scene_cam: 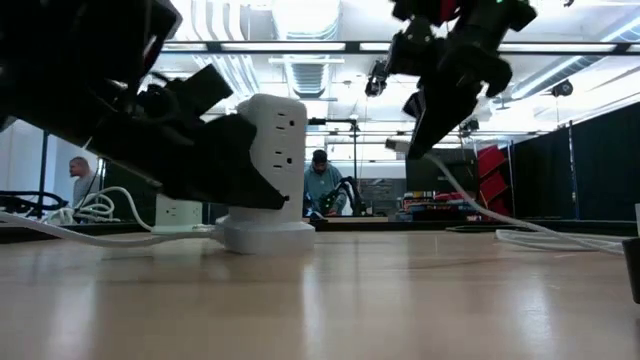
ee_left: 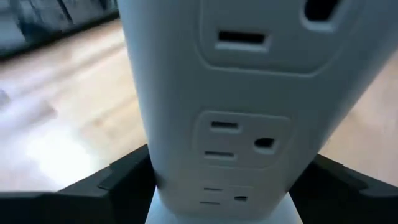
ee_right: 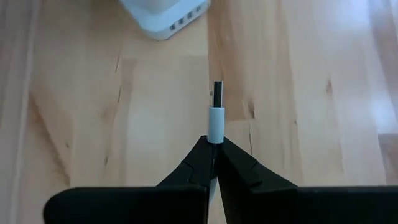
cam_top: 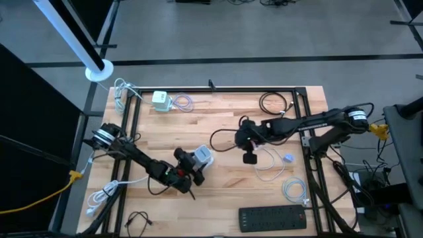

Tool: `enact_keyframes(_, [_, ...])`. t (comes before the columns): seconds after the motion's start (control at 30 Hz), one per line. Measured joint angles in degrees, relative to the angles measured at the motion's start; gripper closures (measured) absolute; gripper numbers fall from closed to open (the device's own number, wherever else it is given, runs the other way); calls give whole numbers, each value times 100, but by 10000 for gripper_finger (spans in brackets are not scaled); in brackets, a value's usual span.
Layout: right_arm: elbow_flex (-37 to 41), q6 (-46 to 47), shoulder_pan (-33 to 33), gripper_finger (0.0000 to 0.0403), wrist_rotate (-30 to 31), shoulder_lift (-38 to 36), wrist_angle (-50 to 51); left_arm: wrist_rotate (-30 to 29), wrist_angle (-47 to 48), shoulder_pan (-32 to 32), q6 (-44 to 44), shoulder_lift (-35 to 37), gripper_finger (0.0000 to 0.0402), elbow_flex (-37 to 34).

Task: Insert USB
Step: Insert the white charger cable into the white outlet extension

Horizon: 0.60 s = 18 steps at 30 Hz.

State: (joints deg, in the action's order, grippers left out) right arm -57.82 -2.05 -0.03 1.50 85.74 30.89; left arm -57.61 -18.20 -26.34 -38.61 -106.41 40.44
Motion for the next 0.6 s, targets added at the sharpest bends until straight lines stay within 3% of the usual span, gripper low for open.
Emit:
enact_keyframes(0.23, [-482, -399, 54, 402, 0, 844, 5, 685, 1, 6, 277, 236, 106, -23])
enact_keyframes(0.6, [-521, -796, 90, 402, -13, 1789, -550, 1832, -721, -38, 1352, 523, 106, -477])
